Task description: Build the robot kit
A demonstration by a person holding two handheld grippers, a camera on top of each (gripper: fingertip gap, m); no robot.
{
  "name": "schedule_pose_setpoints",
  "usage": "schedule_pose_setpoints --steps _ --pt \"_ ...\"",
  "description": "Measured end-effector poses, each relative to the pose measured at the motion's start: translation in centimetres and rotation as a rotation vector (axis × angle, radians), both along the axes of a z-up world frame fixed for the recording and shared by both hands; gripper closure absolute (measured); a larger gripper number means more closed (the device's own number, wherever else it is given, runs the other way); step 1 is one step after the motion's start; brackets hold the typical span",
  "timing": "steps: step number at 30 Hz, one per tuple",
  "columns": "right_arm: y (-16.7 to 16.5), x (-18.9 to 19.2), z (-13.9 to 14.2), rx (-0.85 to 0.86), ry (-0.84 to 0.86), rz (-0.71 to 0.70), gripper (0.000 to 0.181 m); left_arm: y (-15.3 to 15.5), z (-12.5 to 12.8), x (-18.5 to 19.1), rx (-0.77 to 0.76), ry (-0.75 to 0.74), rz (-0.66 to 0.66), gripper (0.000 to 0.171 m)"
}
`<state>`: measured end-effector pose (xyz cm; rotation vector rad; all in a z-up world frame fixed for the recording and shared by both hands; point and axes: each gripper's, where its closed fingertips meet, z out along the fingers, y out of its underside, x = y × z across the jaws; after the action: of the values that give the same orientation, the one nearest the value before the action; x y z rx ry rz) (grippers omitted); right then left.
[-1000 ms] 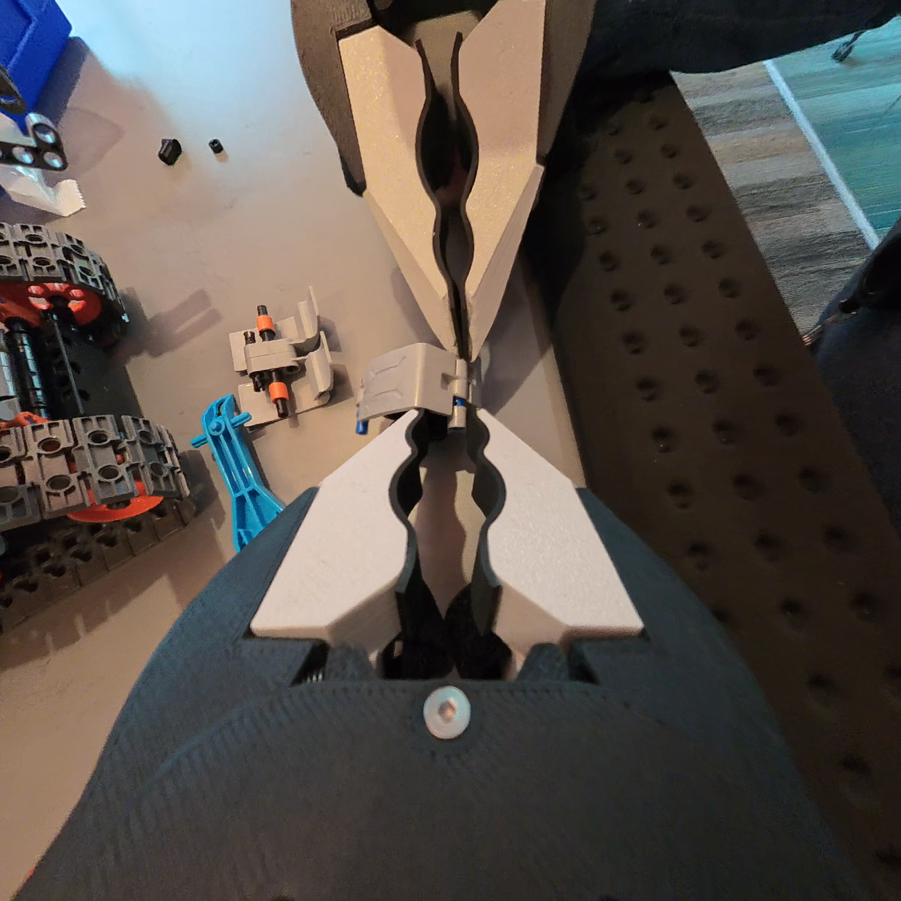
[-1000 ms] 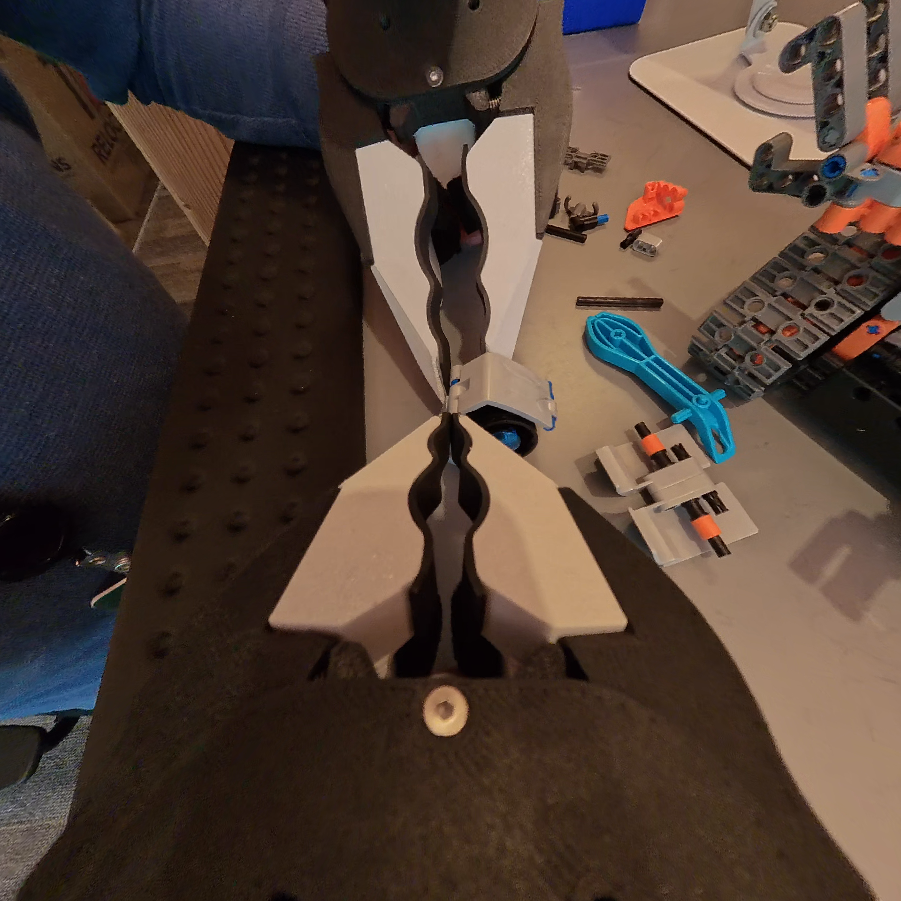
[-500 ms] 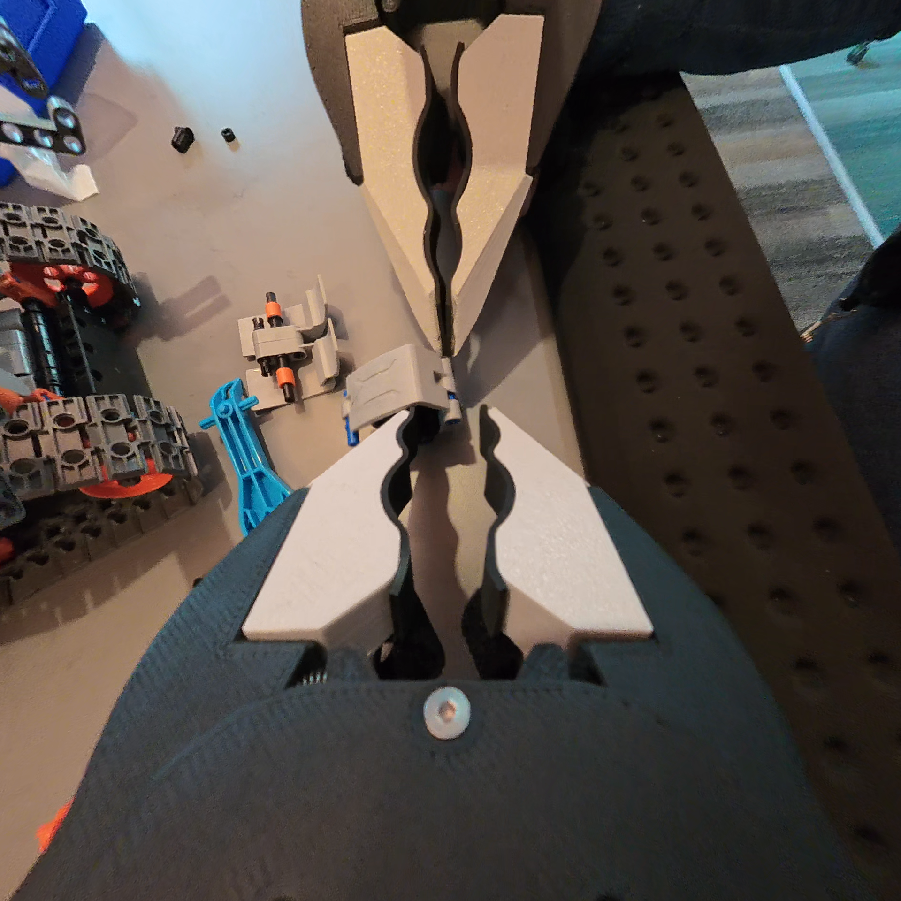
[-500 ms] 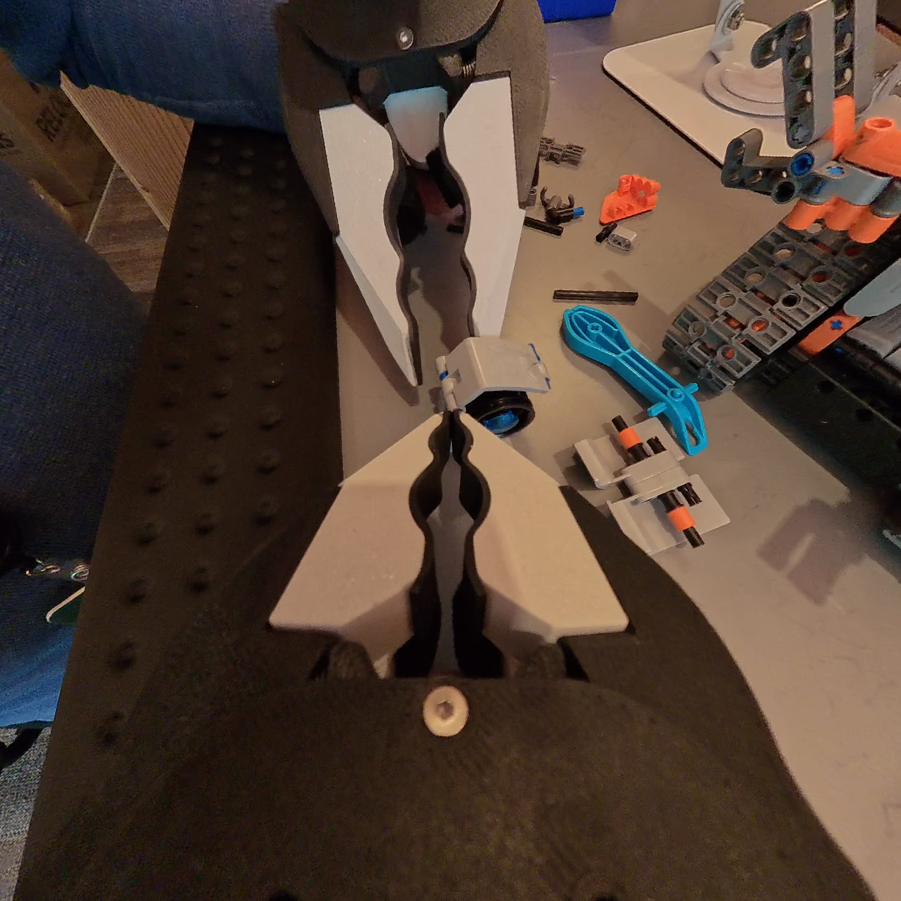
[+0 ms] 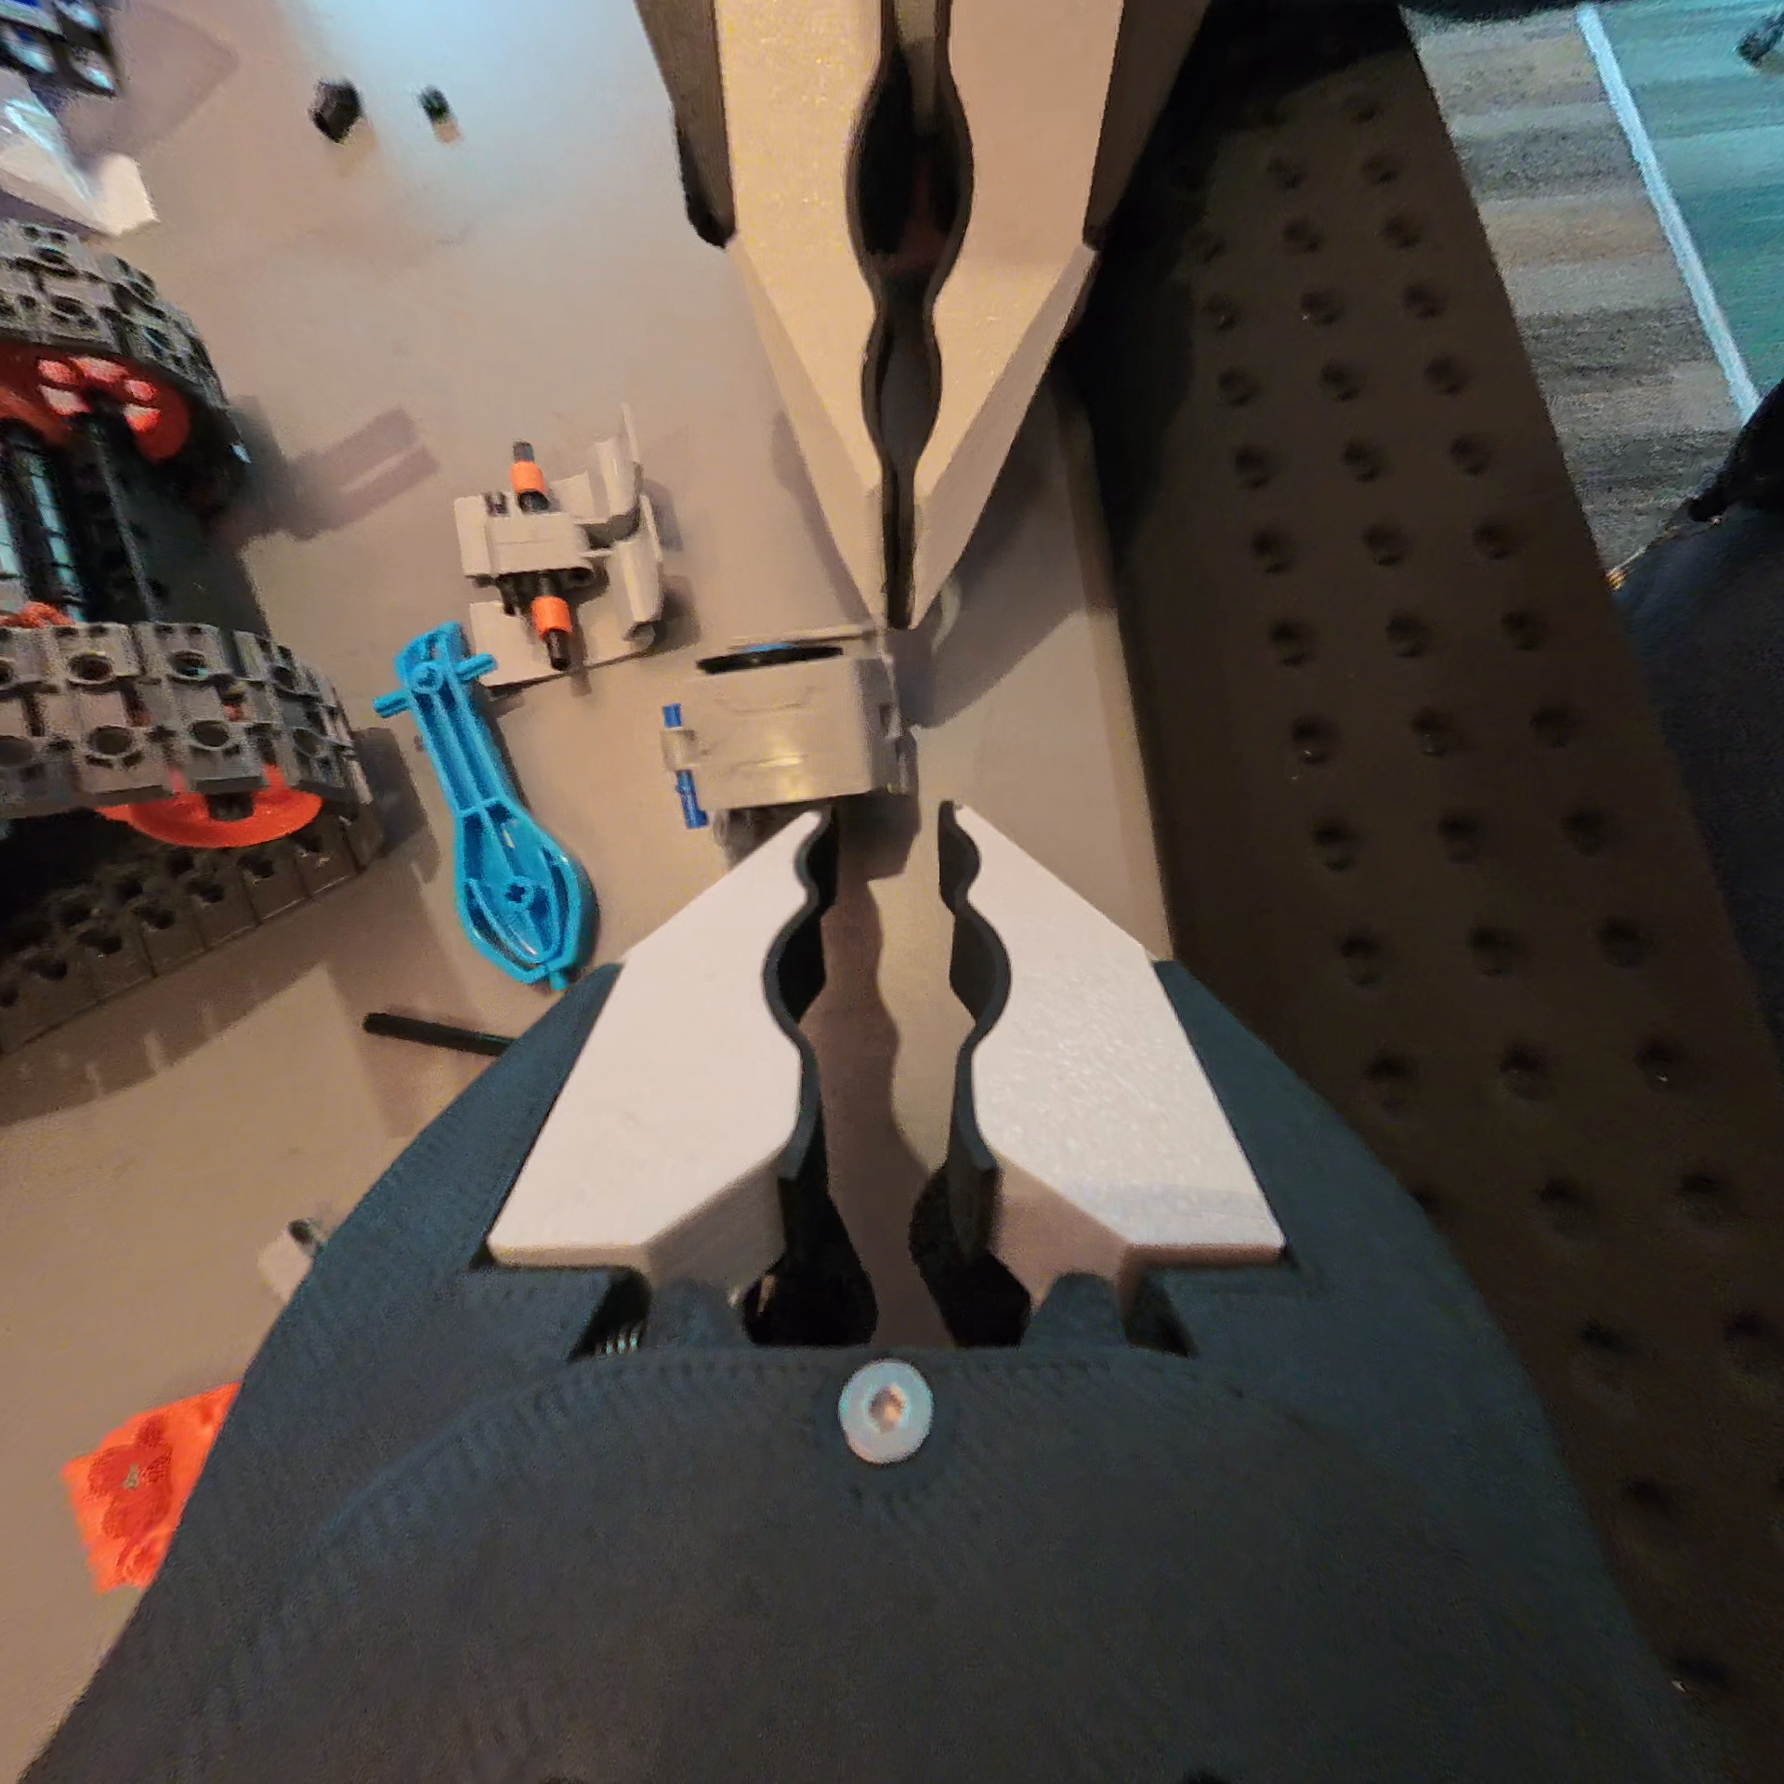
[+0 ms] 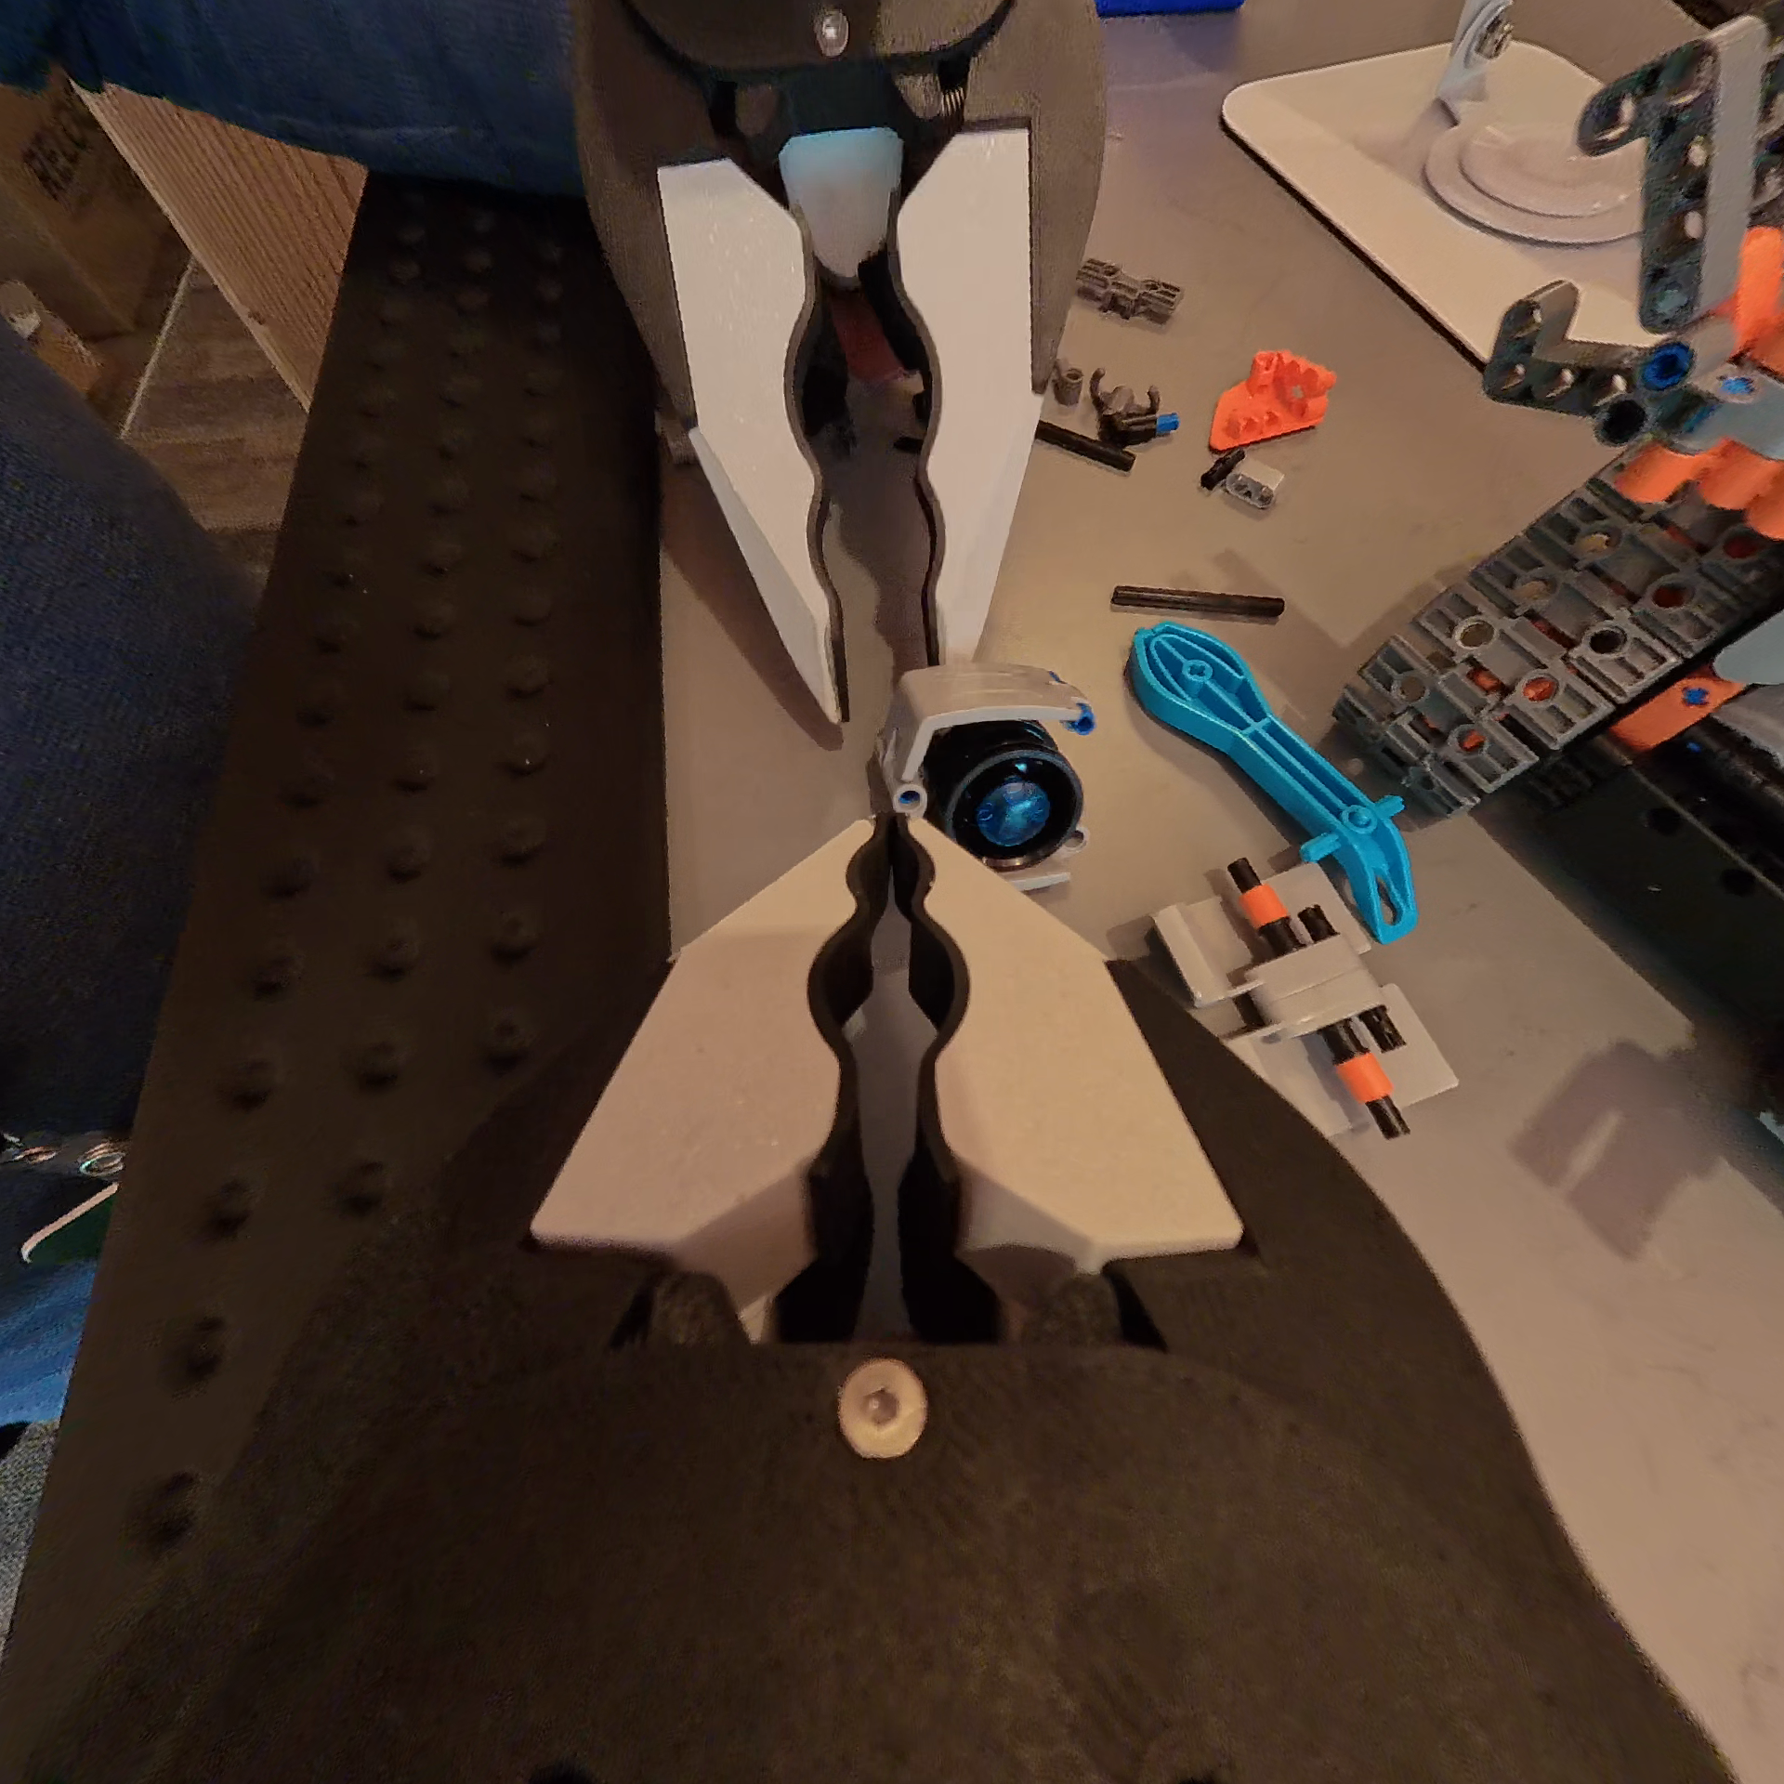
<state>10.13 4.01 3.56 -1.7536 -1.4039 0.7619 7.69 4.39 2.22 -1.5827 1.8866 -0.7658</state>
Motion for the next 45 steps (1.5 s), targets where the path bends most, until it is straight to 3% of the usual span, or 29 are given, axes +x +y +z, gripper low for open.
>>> schedule_pose_setpoints --steps 11,27,40,45 --pt "0.7 0.0 -0.4 -0.006 -0.026 -0.012 0.181 -0.1 -1.4 1.3 0.042 0.032 0.025 0.168" --pt "0.9 0.2 -0.8 0.018 -0.058 -0.026 0.181 0.3 -1.3 1.8 0.176 0.025 0.010 0.171" --pt "1.0 0.0 -0.4 0.017 -0.034 -0.043 0.181 1.1 -1.5 1.2 0.152 0.069 -0.004 0.171" --pt "1.7 1.5 0.4 0.009 -0.012 -0.113 0.178 1.8 -1.2 0.3 0.106 0.092 0.029 0.146"
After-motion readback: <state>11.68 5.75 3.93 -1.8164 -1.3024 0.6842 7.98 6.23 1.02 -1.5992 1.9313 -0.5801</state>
